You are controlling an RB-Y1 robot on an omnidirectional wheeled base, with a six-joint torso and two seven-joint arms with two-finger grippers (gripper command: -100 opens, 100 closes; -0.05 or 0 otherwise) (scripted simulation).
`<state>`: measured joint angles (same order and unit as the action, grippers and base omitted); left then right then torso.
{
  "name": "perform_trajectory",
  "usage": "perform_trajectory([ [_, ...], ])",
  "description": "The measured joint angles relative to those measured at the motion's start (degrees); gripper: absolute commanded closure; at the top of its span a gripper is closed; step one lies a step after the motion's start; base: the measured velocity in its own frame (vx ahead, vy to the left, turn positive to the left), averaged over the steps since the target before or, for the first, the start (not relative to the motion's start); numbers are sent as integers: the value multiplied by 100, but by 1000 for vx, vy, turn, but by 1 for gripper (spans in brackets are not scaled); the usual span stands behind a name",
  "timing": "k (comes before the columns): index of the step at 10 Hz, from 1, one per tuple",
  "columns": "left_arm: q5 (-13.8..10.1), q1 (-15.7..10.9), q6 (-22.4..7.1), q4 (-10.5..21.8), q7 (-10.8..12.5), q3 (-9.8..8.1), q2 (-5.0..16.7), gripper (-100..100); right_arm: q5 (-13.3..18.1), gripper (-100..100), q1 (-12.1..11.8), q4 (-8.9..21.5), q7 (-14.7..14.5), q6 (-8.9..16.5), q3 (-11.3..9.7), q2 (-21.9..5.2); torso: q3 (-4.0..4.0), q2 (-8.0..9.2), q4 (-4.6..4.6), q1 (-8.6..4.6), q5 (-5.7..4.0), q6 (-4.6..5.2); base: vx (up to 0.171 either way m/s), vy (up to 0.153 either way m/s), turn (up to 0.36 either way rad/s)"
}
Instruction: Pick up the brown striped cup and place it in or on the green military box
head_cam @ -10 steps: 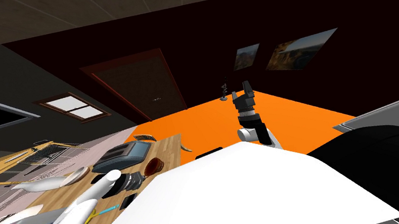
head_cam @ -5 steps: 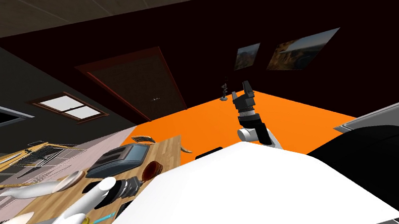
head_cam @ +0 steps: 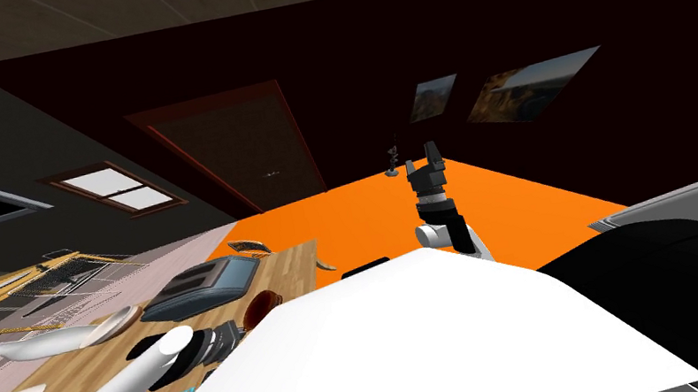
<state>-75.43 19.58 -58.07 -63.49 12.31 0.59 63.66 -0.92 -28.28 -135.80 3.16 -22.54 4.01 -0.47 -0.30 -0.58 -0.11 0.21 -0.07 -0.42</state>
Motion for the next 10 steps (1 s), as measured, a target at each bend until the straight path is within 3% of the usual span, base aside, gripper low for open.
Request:
perform_trajectory([
  [10,-889,1635,775,-1199,203,54,571,100,0,0,0,0,0,0,0,0,0,-2,1,-17,-15,2,60,7,-4],
])
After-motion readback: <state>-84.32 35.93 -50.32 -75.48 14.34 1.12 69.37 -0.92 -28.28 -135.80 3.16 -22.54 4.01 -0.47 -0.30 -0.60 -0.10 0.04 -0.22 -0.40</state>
